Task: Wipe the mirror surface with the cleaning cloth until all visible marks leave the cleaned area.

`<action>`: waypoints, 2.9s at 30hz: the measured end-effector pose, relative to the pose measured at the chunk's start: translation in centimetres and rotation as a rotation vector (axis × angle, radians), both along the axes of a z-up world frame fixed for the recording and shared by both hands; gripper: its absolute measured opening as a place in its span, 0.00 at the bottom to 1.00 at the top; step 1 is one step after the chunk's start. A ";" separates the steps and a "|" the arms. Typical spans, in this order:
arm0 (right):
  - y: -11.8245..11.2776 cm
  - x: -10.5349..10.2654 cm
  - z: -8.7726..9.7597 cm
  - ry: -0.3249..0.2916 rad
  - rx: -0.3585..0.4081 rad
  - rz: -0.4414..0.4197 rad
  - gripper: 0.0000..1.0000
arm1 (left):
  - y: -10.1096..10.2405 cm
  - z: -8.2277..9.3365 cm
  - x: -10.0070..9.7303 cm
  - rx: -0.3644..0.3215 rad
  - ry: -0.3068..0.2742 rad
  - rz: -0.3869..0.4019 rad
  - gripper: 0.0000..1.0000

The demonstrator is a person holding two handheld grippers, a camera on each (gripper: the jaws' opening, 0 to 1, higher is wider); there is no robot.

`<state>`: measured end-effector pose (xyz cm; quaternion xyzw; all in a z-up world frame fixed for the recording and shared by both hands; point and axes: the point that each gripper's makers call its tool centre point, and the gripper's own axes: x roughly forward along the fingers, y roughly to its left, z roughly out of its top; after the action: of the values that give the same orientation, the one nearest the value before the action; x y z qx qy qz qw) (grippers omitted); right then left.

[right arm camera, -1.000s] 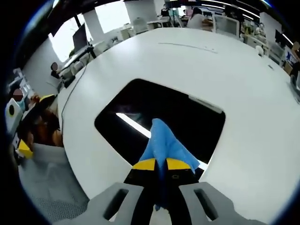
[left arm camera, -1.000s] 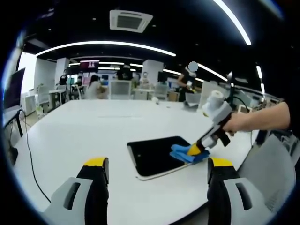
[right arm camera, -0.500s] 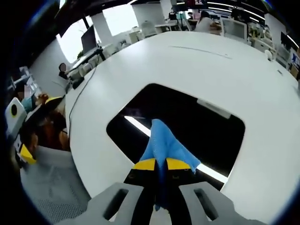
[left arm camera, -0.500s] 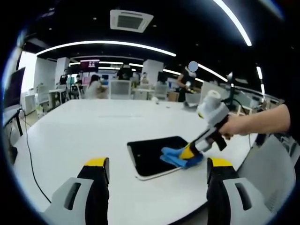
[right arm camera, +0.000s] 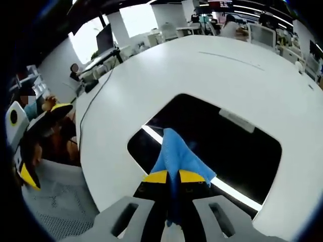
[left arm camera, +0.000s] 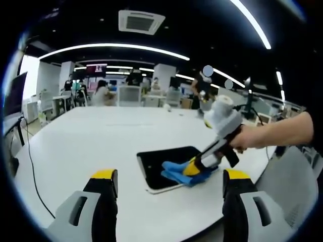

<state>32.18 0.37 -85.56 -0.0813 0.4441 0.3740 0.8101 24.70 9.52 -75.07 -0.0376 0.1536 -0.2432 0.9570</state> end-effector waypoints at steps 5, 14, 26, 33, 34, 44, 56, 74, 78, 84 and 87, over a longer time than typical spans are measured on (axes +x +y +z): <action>0.1 0.0 0.0 0.000 0.007 -0.002 0.01 | 0.0 0.1 0.1 0.001 -0.005 0.002 0.86; 2.0 -0.1 0.0 -0.013 0.030 0.046 0.01 | 0.1 -0.2 0.0 0.001 0.014 0.008 0.85; 4.0 -0.4 0.2 -0.031 0.026 0.096 0.01 | -0.5 -0.9 -0.2 0.048 0.043 -0.036 0.85; 5.6 -0.4 0.2 -0.019 0.036 0.099 0.01 | -0.1 -1.0 -0.2 0.065 0.041 -0.017 0.85; 6.0 -0.3 0.2 -0.022 0.027 0.108 0.01 | -0.1 -1.0 -0.2 0.063 0.040 -0.015 0.85; 7.4 0.0 0.1 -0.016 0.041 0.073 0.01 | 0.0 -1.3 -0.3 0.063 0.053 -0.022 0.84; 7.4 0.2 0.1 -0.071 0.043 0.036 0.01 | 0.0 -1.2 -0.3 0.055 0.055 -0.026 0.83; 7.5 1.7 -0.1 -0.143 0.020 0.058 0.01 | 0.4 -1.0 0.0 0.035 0.040 0.000 0.83; 7.5 2.2 0.0 -0.148 0.022 0.056 0.01 | 0.4 -1.0 0.1 0.037 0.041 0.000 0.83; 7.6 3.5 -0.1 -0.160 0.022 0.051 0.01 | 0.4 -1.2 0.1 0.036 0.052 0.002 0.84; 7.6 4.1 0.0 -0.163 0.025 0.035 0.01 | 0.3 -1.2 0.0 0.040 0.056 -0.004 0.84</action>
<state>36.25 7.95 -85.60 -0.1092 0.3705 0.3858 0.8378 24.72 9.80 -76.32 -0.0251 0.1854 -0.2409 0.9523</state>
